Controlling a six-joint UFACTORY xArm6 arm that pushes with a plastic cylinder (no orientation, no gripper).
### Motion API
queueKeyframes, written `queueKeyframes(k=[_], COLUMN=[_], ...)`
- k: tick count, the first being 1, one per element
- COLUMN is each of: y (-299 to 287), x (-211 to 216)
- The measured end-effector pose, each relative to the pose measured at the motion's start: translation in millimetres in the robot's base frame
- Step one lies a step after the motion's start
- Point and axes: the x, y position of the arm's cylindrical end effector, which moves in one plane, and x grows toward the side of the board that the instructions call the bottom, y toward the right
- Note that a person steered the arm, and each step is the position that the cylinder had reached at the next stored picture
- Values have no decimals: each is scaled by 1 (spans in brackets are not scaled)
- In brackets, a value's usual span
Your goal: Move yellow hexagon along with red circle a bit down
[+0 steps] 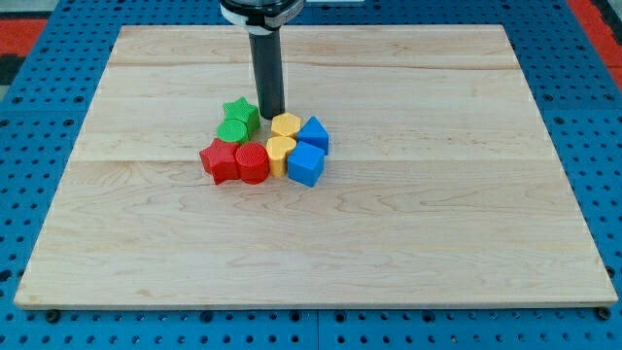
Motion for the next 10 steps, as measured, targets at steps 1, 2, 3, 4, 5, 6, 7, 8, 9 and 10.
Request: queueKeyframes(k=[1, 2, 3, 4, 5, 6, 7, 8, 9, 10], y=[0, 2, 4, 4, 4, 18, 37, 36, 36, 33], x=[-6, -9, -10, -10, -16, -24, -17, -8, 13, 38])
